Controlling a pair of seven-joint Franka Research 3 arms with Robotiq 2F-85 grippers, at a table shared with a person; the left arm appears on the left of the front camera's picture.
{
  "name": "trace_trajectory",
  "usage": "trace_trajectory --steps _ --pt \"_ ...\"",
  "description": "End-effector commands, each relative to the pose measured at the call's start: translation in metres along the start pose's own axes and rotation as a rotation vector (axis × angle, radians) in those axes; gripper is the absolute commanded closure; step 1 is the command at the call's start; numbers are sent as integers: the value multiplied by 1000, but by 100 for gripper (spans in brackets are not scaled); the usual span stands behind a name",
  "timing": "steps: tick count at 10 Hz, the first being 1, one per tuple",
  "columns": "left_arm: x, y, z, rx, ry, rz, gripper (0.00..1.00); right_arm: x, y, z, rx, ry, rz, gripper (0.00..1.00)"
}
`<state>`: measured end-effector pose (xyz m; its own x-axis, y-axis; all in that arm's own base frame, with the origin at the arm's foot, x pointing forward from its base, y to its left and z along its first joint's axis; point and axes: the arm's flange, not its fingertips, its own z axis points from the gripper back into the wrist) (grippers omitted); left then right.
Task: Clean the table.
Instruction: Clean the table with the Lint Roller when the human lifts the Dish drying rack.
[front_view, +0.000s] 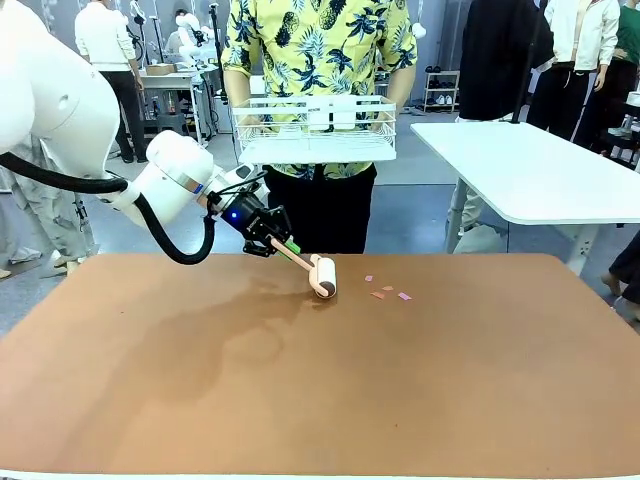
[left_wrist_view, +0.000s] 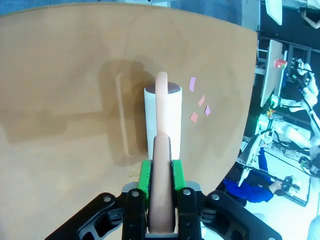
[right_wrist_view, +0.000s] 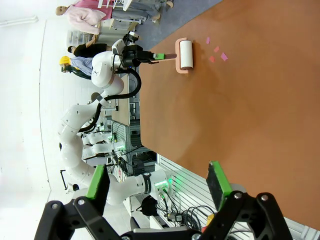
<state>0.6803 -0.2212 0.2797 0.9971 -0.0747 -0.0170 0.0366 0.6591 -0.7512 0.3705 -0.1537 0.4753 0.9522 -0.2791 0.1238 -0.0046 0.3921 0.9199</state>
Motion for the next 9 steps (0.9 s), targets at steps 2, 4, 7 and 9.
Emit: trace_trajectory --steps 2,4,7,9 --pt "19 3 -24 30 43 18 79 -2 2 2 10 5 12 0" --pt "27 1 -39 39 66 24 79 -2 2 2 10 5 12 0" --pt "40 -7 -61 60 116 29 79 -2 2 2 10 5 12 0" --pt "44 -16 -77 65 157 14 79 -2 2 2 10 5 12 0"
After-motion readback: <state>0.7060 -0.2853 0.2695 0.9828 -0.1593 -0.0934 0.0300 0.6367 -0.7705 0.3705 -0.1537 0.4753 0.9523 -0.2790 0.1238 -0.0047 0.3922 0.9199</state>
